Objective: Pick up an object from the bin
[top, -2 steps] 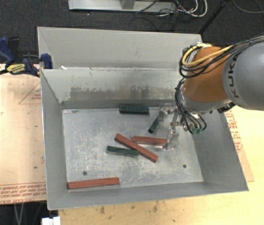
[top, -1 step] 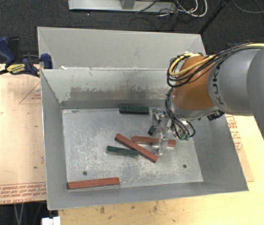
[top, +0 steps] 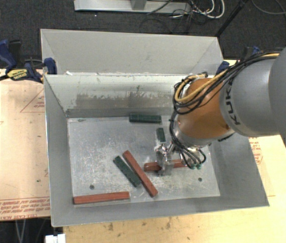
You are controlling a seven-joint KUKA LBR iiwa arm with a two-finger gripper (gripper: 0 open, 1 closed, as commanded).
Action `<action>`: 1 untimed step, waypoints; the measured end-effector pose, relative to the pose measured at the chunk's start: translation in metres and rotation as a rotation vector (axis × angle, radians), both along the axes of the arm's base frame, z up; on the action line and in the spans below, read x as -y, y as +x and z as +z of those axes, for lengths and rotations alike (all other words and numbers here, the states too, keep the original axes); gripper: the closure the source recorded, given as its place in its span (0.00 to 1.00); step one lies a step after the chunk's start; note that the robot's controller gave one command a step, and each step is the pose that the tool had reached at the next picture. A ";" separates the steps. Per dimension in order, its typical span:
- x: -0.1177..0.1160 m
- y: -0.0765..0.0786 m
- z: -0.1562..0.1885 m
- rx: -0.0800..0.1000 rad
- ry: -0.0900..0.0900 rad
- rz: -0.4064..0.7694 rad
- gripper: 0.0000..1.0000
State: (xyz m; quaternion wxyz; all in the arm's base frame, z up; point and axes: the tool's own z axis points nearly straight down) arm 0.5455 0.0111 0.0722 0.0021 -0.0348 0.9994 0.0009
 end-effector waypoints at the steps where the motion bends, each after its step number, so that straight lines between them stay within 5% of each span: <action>1: 0.000 0.000 0.000 0.000 0.000 0.000 1.00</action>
Offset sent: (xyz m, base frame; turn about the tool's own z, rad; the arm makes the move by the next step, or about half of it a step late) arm 0.0403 -0.0389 0.1090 -0.0411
